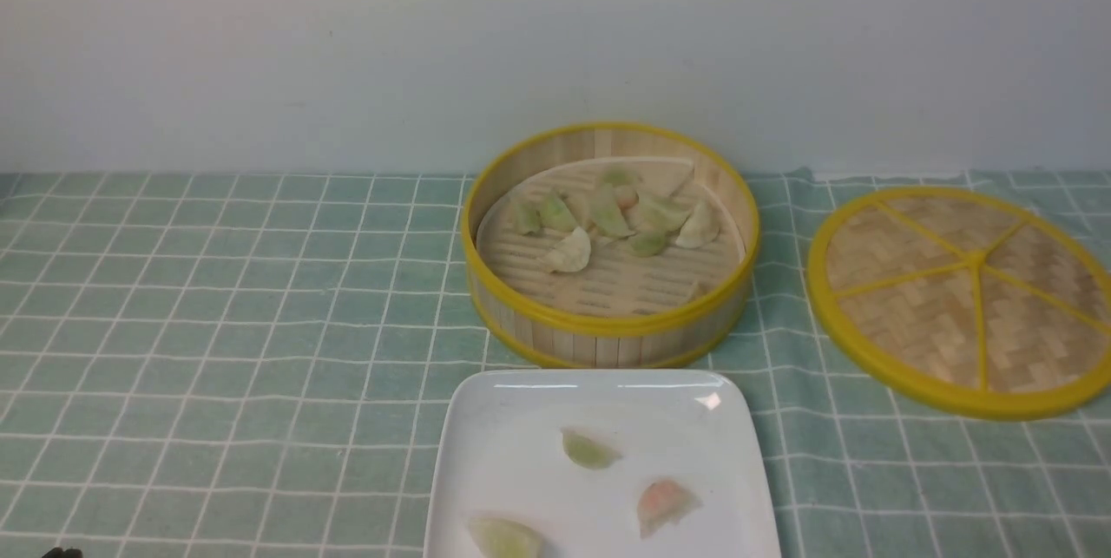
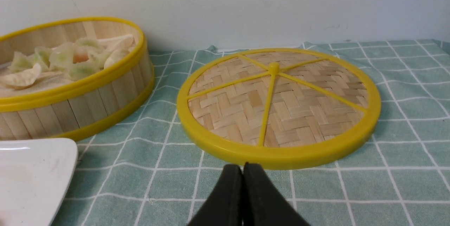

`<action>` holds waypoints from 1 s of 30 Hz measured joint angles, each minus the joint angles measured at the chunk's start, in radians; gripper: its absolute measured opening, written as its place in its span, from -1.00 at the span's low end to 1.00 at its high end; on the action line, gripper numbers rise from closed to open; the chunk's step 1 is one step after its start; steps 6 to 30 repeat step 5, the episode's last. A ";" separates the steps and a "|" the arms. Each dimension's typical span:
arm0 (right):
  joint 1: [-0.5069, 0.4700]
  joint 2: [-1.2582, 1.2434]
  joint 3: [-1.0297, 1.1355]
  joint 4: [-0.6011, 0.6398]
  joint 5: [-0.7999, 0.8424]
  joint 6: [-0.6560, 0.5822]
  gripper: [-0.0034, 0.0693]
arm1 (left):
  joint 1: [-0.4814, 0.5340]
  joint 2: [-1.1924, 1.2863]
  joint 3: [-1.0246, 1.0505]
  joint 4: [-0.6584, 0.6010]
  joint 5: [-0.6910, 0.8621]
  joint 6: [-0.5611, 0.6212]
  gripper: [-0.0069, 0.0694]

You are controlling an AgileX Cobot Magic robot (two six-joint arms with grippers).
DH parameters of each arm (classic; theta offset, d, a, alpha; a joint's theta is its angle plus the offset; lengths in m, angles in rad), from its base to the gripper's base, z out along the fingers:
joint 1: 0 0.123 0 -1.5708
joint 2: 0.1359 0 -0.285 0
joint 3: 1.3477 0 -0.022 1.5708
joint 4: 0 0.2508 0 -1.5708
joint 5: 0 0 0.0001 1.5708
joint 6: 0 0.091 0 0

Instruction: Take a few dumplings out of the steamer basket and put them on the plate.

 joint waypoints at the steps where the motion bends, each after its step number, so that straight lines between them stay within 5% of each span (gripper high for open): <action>1: 0.000 0.000 0.000 0.000 0.000 0.000 -0.95 | 0.000 0.000 0.000 0.000 0.000 0.000 -0.83; 30: 0.000 0.000 0.000 0.000 0.000 0.000 -0.95 | 0.000 0.000 0.000 0.000 0.001 0.000 -0.83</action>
